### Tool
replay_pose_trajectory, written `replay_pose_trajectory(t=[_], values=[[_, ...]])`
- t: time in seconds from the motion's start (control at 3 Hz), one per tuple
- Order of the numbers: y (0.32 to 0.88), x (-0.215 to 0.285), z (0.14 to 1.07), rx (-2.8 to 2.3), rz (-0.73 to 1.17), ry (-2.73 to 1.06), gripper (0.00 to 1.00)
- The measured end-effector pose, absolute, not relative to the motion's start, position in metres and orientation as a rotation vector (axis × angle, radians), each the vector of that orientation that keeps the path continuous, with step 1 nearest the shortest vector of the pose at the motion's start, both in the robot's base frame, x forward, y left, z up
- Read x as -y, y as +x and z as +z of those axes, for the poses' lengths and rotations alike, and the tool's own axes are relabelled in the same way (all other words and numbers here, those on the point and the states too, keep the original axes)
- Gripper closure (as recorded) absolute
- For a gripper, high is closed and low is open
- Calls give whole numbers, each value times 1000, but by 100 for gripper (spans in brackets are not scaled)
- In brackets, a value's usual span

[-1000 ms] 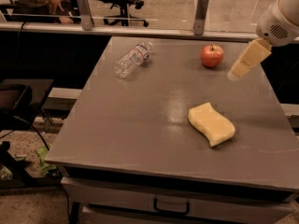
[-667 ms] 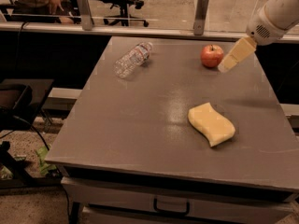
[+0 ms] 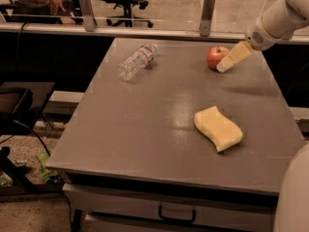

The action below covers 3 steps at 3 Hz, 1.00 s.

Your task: Move apple near sponge

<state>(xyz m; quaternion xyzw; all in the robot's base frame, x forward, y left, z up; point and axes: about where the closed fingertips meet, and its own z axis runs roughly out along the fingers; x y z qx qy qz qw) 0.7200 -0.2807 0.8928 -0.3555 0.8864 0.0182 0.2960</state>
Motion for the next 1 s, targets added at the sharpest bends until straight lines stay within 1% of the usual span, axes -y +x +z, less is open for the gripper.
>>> replay_pose_trajectory(t=[1.0], values=[[763, 265, 861, -2373, 97, -872, 0]])
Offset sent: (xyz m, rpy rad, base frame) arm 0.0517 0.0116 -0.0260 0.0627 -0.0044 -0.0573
